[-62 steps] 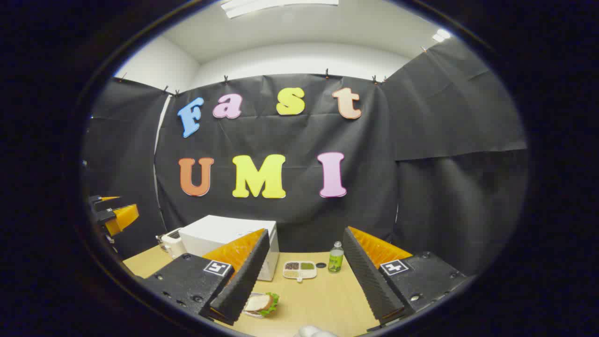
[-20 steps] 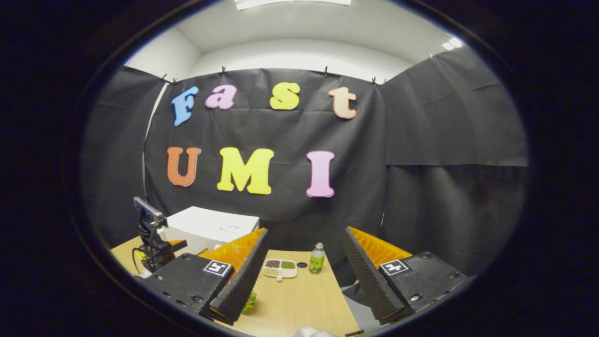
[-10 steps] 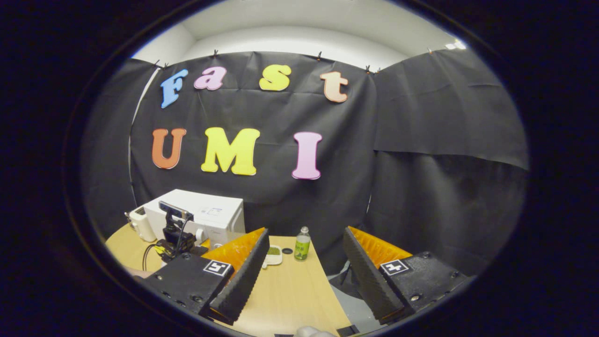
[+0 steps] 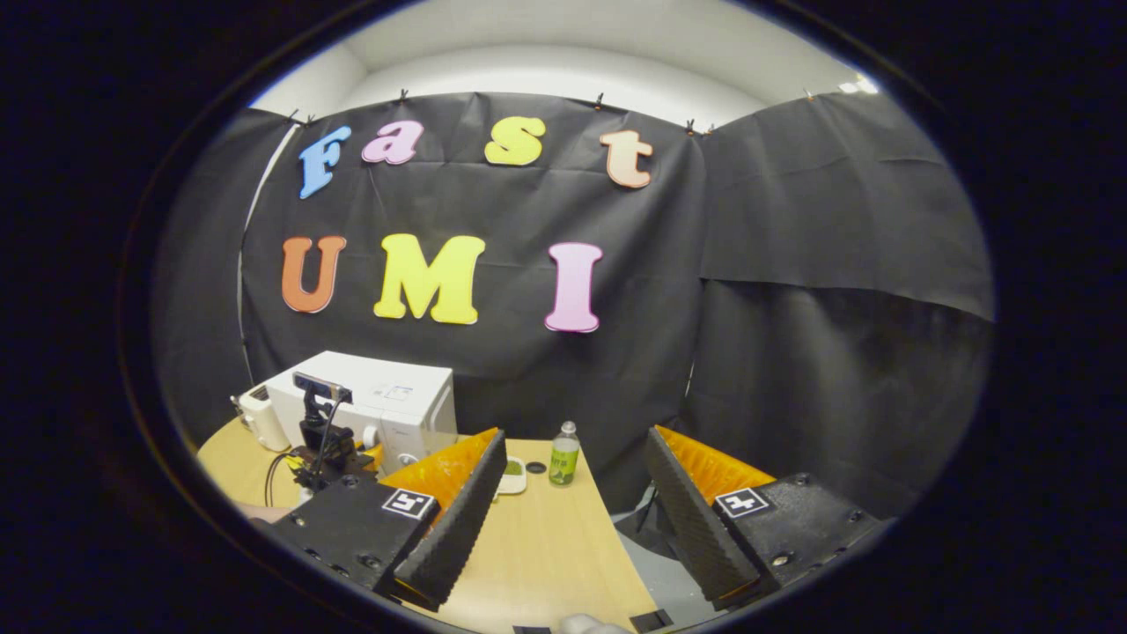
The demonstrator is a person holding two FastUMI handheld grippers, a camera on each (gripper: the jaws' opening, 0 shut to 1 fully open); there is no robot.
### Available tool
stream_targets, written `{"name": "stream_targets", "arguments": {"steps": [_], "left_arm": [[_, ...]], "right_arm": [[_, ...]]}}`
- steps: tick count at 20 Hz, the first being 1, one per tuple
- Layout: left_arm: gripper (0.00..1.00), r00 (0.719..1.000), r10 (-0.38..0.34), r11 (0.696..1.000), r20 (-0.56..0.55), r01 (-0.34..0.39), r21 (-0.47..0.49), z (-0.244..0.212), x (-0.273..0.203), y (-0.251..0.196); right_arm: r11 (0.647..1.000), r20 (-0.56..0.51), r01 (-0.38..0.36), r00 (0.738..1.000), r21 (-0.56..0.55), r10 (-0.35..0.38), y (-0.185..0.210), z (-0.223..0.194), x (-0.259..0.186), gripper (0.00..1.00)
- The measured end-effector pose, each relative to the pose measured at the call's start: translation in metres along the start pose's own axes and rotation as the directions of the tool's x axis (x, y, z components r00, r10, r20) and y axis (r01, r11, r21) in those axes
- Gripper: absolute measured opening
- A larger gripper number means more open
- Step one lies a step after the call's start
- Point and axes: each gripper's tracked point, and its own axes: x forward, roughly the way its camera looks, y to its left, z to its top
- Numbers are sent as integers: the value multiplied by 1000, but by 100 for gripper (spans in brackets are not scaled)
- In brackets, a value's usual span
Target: Open the microwave oven with the left hand, put the food in, and close the microwave oven.
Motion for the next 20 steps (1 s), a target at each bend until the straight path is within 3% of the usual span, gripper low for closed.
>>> {"name": "stream_targets", "arguments": {"steps": [6,7,8,9,10,11,12,13,14,15,16,17,20], "left_arm": [[6,1000,-16,1000,-19,16,-10,-2,-3,1],[6,1000,-15,1000,-24,15,-18,-5,-13,0],[6,1000,-19,1000,-13,19,0,-9,-26,1],[6,1000,-19,1000,14,19,16,-6,-36,3],[6,1000,-14,1000,16,13,19,-11,-47,5],[6,1000,-9,1000,13,9,14,-15,-61,8],[6,1000,-9,1000,7,9,14,-17,-70,10],[6,1000,-11,1000,-4,11,23,-20,-82,13],[15,1000,-15,999,-4,15,34,-21,-89,16],[7,1000,-16,999,-14,16,39,-23,-98,19],[8,1000,-18,999,-13,19,45,-24,-106,21],[9,1000,-17,999,-23,18,48,-27,-113,24],[25,1000,29,993,8,-29,118,-21,-130,39]], "right_arm": [[1000,13,-32,999,0,32,10,4,3,92],[999,13,-35,999,1,35,11,5,3,100],[999,11,-36,999,-2,36,11,3,2,92],[999,10,-40,999,-8,40,12,2,2,100],[999,10,-46,999,-15,46,15,1,0,100],[998,10,-53,999,-24,53,18,0,-1,92],[998,7,-61,998,-28,61,19,-2,-3,100],[997,4,-75,997,-25,75,23,-3,-4,92],[996,1,-90,996,-22,90,27,-3,-4,100],[995,2,-101,995,-21,102,31,-3,-6,100],[994,6,-112,994,-18,112,33,-3,-8,92],[992,8,-123,992,-14,123,36,-2,-9,92],[988,19,-157,987,-9,157,47,0,-14,92]]}}
